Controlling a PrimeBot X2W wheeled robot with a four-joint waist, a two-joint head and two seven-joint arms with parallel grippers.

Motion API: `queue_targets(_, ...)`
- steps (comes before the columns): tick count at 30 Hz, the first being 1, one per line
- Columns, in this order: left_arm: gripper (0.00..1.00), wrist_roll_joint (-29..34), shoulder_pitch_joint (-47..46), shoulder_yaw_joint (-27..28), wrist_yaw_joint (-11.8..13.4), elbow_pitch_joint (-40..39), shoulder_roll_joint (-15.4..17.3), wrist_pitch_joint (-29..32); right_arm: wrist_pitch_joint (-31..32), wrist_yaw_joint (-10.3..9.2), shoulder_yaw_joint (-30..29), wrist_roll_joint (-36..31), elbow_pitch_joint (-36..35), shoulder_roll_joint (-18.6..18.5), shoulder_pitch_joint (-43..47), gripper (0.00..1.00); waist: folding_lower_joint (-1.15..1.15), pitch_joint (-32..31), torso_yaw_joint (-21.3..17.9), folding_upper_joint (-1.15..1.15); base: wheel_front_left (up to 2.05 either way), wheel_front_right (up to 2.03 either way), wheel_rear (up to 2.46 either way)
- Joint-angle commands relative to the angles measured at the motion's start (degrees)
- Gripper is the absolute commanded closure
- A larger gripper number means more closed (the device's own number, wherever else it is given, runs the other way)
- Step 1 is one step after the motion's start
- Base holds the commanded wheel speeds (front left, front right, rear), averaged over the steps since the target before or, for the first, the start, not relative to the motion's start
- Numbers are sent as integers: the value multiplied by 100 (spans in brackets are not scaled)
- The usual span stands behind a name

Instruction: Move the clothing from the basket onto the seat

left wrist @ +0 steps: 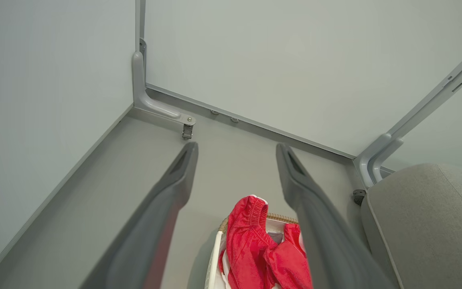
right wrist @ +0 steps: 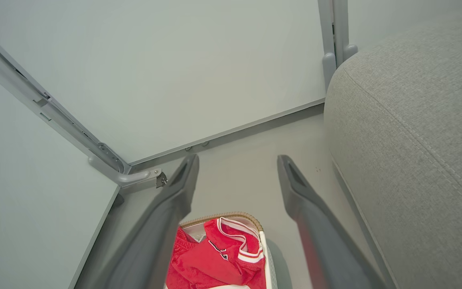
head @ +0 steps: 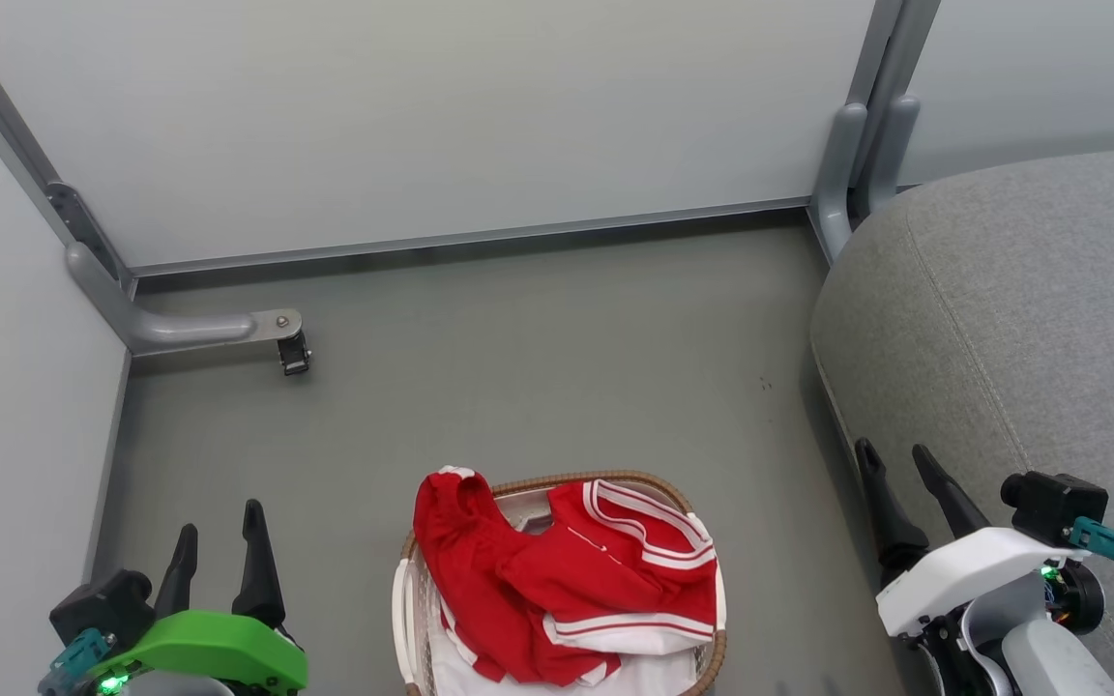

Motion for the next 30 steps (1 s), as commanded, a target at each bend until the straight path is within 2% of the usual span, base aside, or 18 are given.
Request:
queue_targets(1,0,188,-5,-30,38,-64,74,-51,-62,1,-10,-192,-33,-31,-72,0,0,3,2,0,0,0,0)
queue_targets(19,0,1200,-68,-238,159,-116,113,-299,-307,2,-41,-1278,-14,27,-155,0,0,18,19,0,0,0,0)
queue_targets(30,0,1685,78,-262,197,-130,24,-426,-439,2,-56,-1874,34,80,-133,0,0,14,39,0,0,0,0)
